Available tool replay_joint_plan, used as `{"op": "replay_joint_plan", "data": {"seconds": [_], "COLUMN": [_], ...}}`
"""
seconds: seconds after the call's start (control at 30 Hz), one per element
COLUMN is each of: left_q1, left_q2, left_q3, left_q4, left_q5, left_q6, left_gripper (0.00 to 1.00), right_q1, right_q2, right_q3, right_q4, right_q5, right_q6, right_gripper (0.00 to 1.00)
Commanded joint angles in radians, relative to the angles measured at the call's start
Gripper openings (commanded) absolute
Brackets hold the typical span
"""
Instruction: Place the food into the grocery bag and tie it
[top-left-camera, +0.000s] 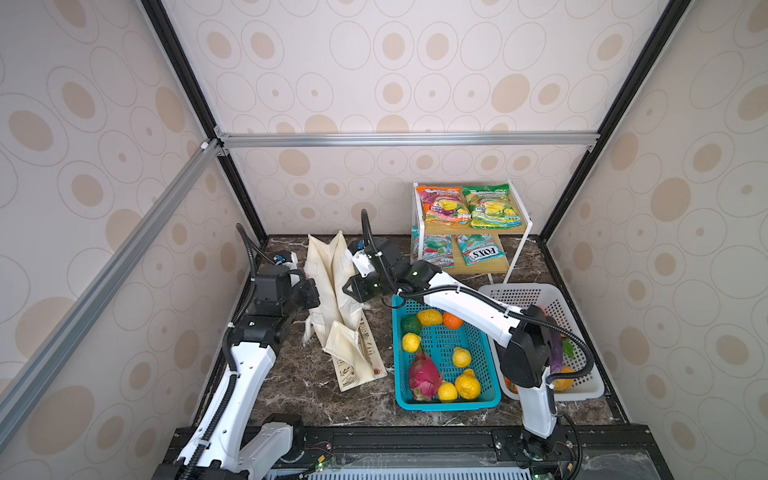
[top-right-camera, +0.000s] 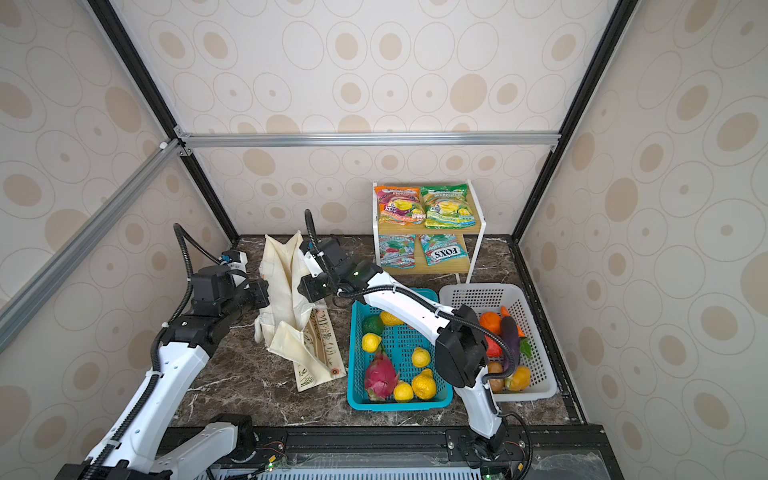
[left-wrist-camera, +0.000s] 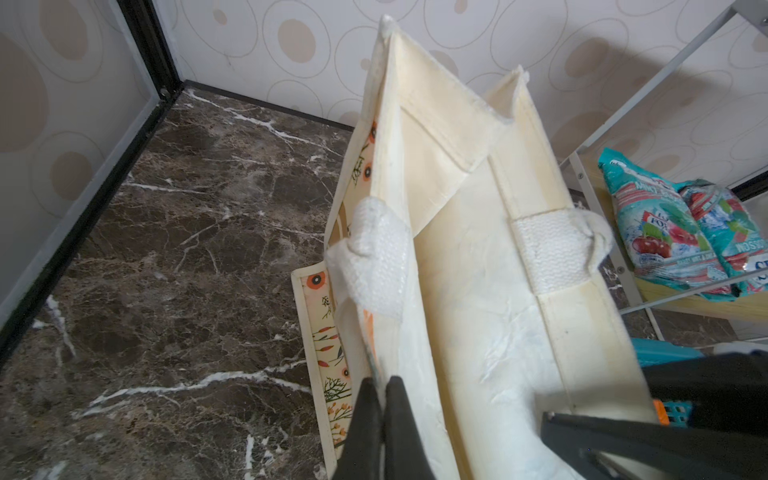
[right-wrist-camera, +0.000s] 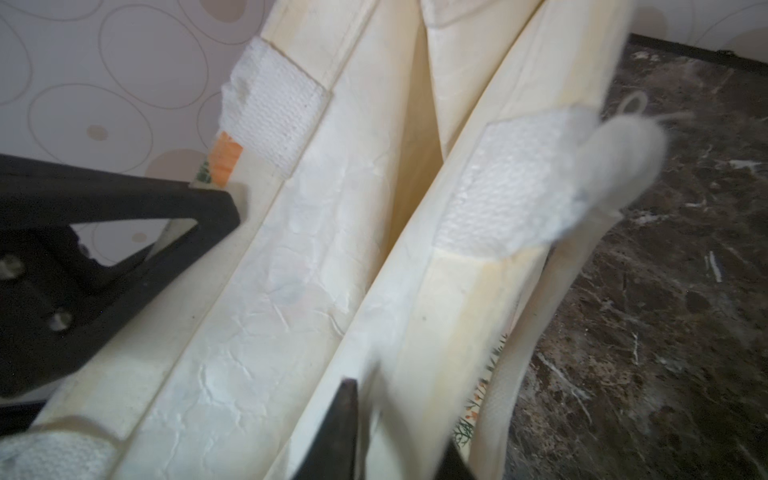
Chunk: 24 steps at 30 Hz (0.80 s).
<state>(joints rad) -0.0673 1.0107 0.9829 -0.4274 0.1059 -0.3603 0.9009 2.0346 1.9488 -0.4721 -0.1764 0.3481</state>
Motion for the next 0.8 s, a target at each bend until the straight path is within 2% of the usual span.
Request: {"op": "replay_joint_plan", "data": {"seconds": [0.0,0.1,0.27,0.4,0.5,0.6,0.63,0.77], "left_q1": [0.006,0.006,0.006,0.006,0.006,0.006,0.006,0.006], "left_q2": [0.007,0.011,0.008,-0.033,-0.046,-0.036,-0.035,-0.04], "left_q3": [0.121,0.171,0.224,0.21,0.182,0.135,0.123,0.081], "left_q4": [-0.037,-0.087,-0.187,-0.207,-0.19,-0.138,-0.123,-0.065], "left_q5": [-0.091,-0.177,-0.407,-0.449,-0.374,-0.172,-0.136,-0.073], "left_q6": [0.063,0.092,0.143,0.162,0.166,0.18,0.174,0.202], "left_gripper": [0.0,0.0,0.0,0.0,0.0,0.0,0.0,0.0], "right_q1": [0.001,0.001,0.0,-0.011,-0.02,-0.021,-0.02,-0.022], "right_q2": [-0.048,-0.116,-0.203,-0.262,-0.313,-0.329,-0.325,-0.298], "right_q3": [0.021,-0.024,-0.082,-0.135,-0.189,-0.228,-0.24,-0.279], "right_q4": [-0.086,-0.117,-0.201,-0.268,-0.269,-0.24,-0.231,-0.204], "right_q5": [0.146,0.265,0.438,0.535,0.536,0.475,0.456,0.42], "right_q6": [-0.031,-0.057,-0.083,-0.09,-0.081,-0.075,-0.067,-0.038], "right_gripper": [0.0,0.0,0.0,0.0,0.0,0.0,0.0,0.0]}}
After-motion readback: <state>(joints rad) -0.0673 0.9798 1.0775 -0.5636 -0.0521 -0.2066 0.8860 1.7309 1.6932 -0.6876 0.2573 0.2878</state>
